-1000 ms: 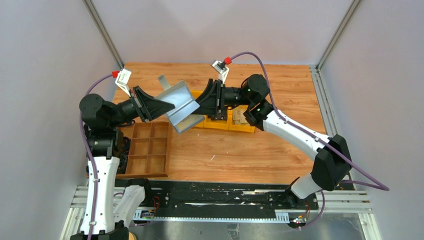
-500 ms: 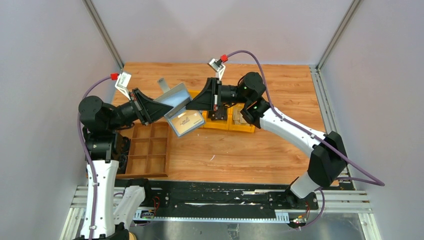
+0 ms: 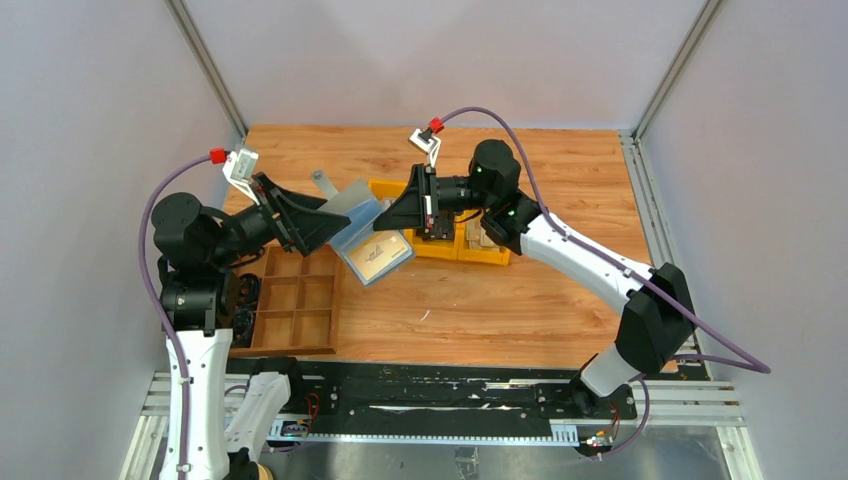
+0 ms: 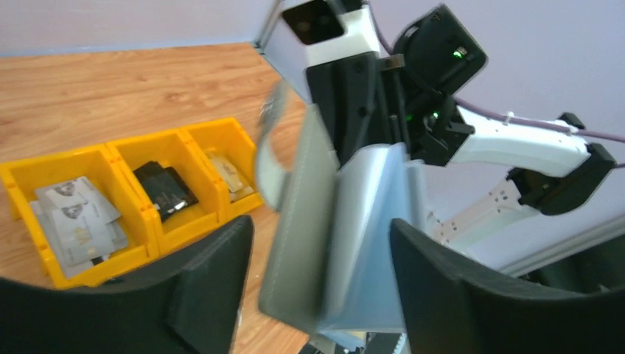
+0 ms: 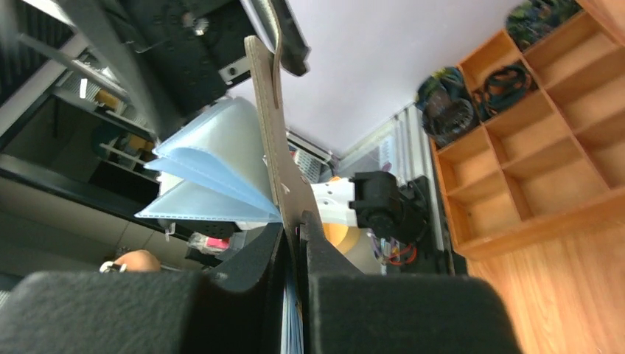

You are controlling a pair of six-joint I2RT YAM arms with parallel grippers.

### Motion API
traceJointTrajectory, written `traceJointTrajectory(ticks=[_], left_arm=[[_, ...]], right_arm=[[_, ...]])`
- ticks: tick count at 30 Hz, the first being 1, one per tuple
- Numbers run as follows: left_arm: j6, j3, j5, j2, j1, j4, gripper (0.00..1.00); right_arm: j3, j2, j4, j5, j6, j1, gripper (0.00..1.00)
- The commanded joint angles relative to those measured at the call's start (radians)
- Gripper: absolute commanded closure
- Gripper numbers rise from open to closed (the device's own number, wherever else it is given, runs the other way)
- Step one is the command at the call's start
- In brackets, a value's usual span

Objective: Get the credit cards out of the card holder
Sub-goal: Open the card holder at the center of the board.

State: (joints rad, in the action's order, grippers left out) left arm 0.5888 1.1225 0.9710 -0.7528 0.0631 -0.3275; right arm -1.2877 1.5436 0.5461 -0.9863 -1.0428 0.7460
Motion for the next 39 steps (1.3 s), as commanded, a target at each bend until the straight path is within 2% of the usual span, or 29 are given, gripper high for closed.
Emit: traceJointTrajectory(ticks=[1,5,8,14,16,18,20,25,27,31,34,36,39], left_arm=[[-0.091,-0.026,0.116,0.013,-0.001,-0.014,0.16],[-0.305,-0.035,0.106,0.036,0.0,-0.116,0.15],[-0.424,-0.045,0.093,0.039,-0.001,-0.184,0.14],[-0.538,-0.078,0.057,0.048,-0.002,-0.217,0.17],[-0.541,-0.077,0.036,0.049,-0.002,-0.218,0.21],[-0.544,-0.071,0.015,0.046,-0.002,-0.218,0.34],[-0.535,-0.068,0.015,0.043,-0.002,-0.22,0.42],[-0.463,-0.076,0.124,0.015,-0.002,-0.232,0.59],[-0.414,-0.076,0.176,-0.001,-0.002,-0.234,0.6],[-0.333,-0.062,0.256,-0.033,-0.002,-0.24,0.47],[-0.295,-0.053,0.319,-0.063,-0.002,-0.242,0.45],[-0.275,-0.053,0.364,-0.081,-0.002,-0.246,0.48],[-0.276,-0.053,0.406,-0.102,-0.002,-0.267,0.59]], right_arm=[[-0.12,-0.013,-0.397,0.033,0.205,-0.001,1.0],[-0.243,0.014,-0.678,0.101,0.328,0.016,1.0],[-0.318,0.03,-0.812,0.163,0.403,0.037,1.0],[-0.35,0.038,-0.883,0.207,0.447,0.078,1.0],[-0.34,0.032,-0.868,0.196,0.446,0.085,1.0],[-0.336,0.025,-0.856,0.174,0.464,0.087,1.0],[-0.336,0.02,-0.849,0.15,0.476,0.086,1.0],[-0.283,-0.004,-0.721,0.062,0.463,0.087,1.0],[-0.26,-0.013,-0.664,0.02,0.452,0.087,1.0],[-0.252,-0.011,-0.642,-0.038,0.477,0.082,1.0],[-0.245,-0.014,-0.642,-0.075,0.511,0.077,1.0],[-0.241,-0.016,-0.641,-0.1,0.528,0.073,1.0],[-0.241,-0.014,-0.643,-0.119,0.546,0.072,1.0]])
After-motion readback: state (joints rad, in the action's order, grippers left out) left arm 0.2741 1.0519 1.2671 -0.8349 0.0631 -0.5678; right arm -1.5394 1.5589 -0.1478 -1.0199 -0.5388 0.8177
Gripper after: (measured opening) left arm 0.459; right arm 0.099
